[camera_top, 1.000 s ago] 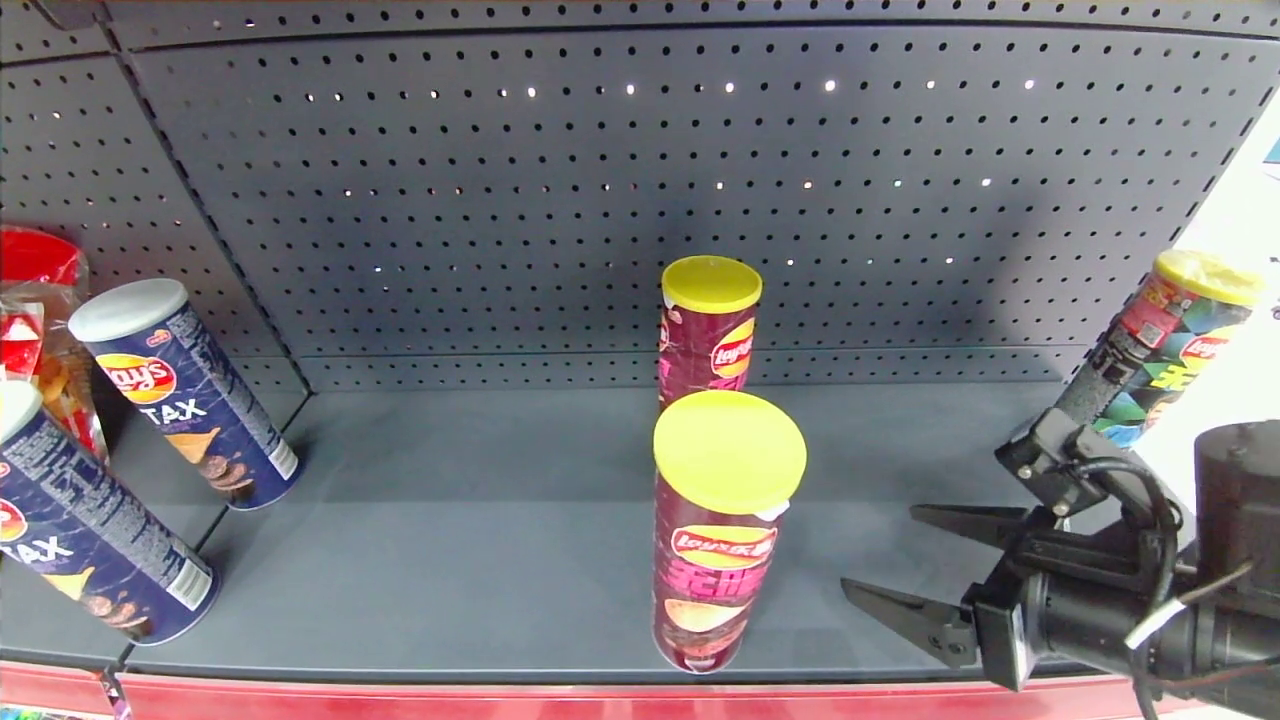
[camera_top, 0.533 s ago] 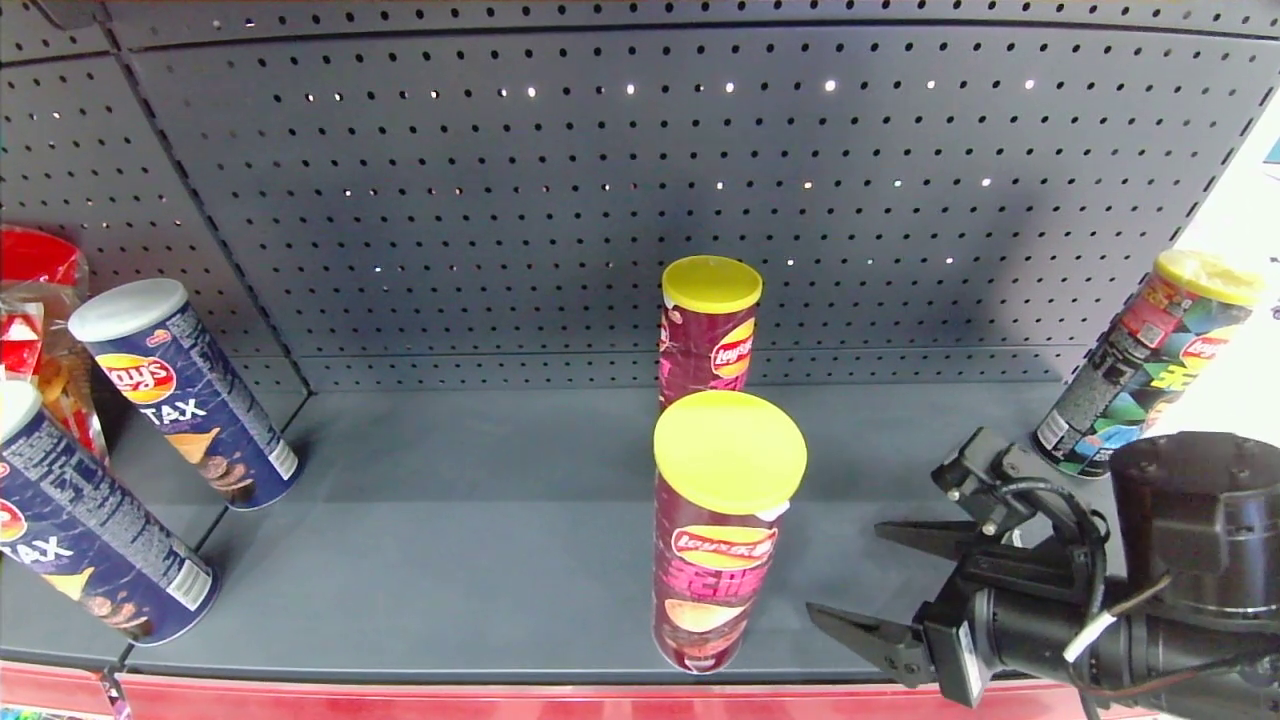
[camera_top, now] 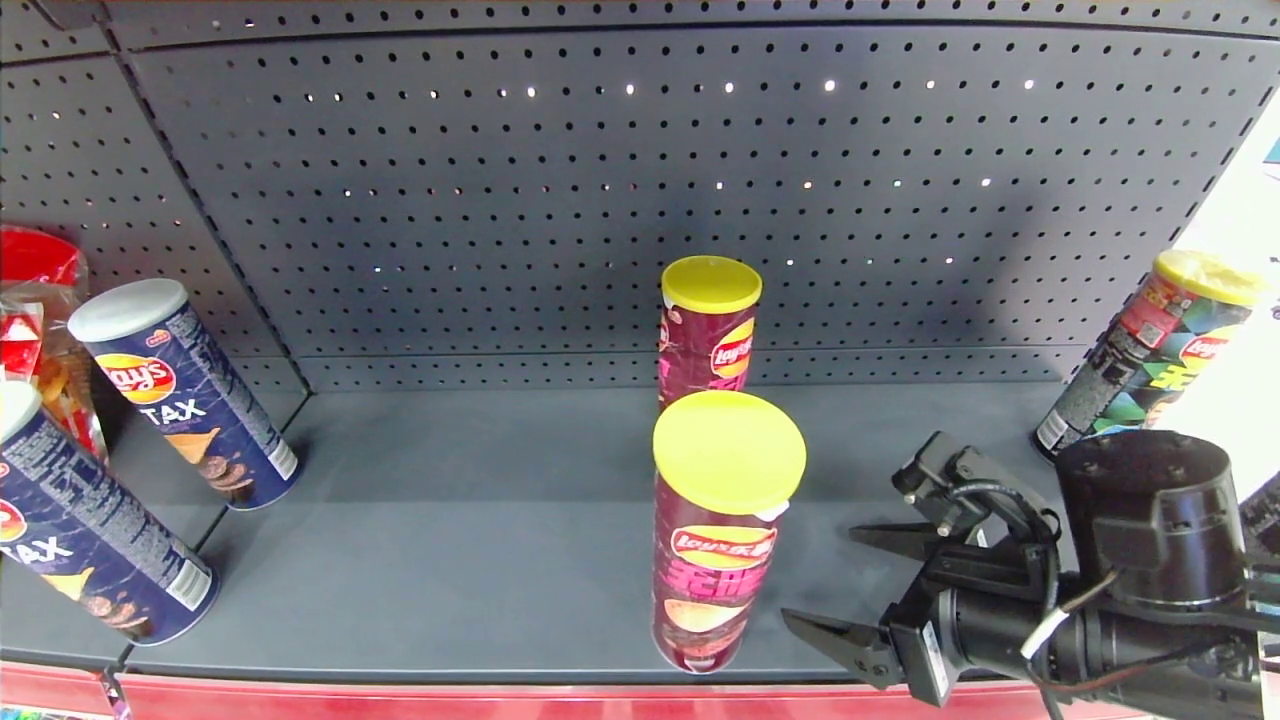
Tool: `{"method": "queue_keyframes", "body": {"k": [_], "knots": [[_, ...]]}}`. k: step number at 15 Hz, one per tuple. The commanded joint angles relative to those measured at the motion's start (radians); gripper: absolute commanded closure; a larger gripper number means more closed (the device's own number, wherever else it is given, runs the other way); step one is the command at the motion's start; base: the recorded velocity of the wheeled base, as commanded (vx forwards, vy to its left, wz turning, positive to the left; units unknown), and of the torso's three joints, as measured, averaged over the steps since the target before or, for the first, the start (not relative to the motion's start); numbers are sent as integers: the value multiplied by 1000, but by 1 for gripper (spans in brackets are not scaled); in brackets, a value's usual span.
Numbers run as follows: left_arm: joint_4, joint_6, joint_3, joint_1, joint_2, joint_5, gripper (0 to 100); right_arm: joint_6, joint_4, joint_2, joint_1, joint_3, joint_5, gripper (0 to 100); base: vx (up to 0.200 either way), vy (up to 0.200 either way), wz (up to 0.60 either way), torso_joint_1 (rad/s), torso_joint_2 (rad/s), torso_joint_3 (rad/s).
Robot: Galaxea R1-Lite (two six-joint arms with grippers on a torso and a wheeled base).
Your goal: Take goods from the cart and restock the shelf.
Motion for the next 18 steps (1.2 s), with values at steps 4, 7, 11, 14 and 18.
{"method": "queue_keyframes", "body": {"k": [4, 7, 11, 14, 18], "knots": [[0, 0, -2, 0, 0, 0, 0, -2, -1, 52, 1, -7, -46, 0, 0, 0, 0, 0, 0, 0], [0, 0, 0, 0, 0, 0, 0, -2, 1, 63, 2, -40, -49, 0, 0, 0, 0, 0, 0, 0], [0, 0, 0, 0, 0, 0, 0, 0, 1, 71, 18, -47, -49, 0, 0, 0, 0, 0, 0, 0], [0, 0, 0, 0, 0, 0, 0, 0, 1, 65, 44, -41, -49, 0, 0, 0, 0, 0, 0, 0], [0, 0, 0, 0, 0, 0, 0, 0, 1, 71, 54, -44, -49, 0, 0, 0, 0, 0, 0, 0]]}}
